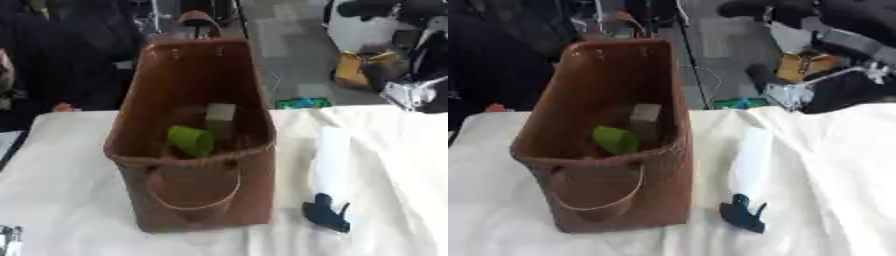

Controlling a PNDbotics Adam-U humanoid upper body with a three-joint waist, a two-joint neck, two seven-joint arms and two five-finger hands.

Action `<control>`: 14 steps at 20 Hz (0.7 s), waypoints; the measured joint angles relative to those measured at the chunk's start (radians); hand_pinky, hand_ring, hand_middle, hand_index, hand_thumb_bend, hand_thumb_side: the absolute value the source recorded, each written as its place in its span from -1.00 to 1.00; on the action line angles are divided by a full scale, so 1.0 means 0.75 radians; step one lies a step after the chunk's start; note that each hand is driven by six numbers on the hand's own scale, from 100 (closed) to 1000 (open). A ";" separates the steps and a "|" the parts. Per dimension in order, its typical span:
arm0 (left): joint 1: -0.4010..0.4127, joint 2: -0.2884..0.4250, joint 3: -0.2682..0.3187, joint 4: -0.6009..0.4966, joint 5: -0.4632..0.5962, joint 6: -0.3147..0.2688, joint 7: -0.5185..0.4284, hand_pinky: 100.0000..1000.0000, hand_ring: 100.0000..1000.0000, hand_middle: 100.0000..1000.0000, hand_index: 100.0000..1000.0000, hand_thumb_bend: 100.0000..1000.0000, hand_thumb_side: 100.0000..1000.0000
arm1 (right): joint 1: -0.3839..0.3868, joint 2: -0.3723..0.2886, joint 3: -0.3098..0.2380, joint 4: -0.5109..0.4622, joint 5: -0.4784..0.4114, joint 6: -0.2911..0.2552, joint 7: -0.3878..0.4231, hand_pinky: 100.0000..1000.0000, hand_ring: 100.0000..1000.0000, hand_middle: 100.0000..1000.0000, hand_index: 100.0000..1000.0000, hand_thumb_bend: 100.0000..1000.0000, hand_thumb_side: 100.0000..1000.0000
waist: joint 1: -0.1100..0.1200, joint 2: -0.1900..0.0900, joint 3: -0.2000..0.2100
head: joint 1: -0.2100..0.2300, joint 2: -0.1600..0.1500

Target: Pick up objects on the table and place them in the box.

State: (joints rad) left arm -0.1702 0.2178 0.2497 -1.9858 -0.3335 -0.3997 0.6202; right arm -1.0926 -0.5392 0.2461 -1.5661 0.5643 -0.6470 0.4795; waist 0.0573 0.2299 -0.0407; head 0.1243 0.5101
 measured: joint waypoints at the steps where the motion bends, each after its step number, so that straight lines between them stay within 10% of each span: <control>1: 0.000 0.000 0.000 0.000 0.001 0.000 -0.001 0.37 0.33 0.60 0.38 -1.00 0.77 | -0.033 0.007 0.034 0.033 0.022 0.000 0.000 0.41 1.00 1.00 1.00 -1.00 0.32 | 0.001 0.000 -0.002 | 0.001 0.000; 7: 0.000 0.000 0.000 0.000 0.001 0.001 -0.003 0.37 0.33 0.60 0.38 -1.00 0.77 | -0.225 0.086 0.185 0.235 0.146 0.000 0.000 0.41 1.00 1.00 1.00 -0.96 0.33 | 0.007 0.007 -0.020 | 0.018 0.000; 8: 0.000 0.000 0.000 0.000 0.001 0.001 -0.003 0.37 0.33 0.60 0.38 -1.00 0.77 | -0.245 0.102 0.188 0.269 0.166 0.000 0.000 0.49 1.00 1.00 1.00 -0.31 0.16 | 0.008 0.009 -0.020 | 0.019 0.000; 14: -0.002 0.000 0.000 0.000 0.002 -0.002 -0.008 0.37 0.33 0.60 0.38 -1.00 0.77 | -0.363 0.145 0.291 0.470 0.291 0.030 0.030 0.52 1.00 1.00 1.00 -0.23 0.16 | 0.007 0.017 -0.017 | 0.012 -0.001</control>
State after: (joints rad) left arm -0.1715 0.2178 0.2497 -1.9858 -0.3322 -0.4009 0.6145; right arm -1.3647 -0.4305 0.4644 -1.2135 0.7825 -0.6242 0.5022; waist 0.0626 0.2431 -0.0538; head 0.1336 0.5093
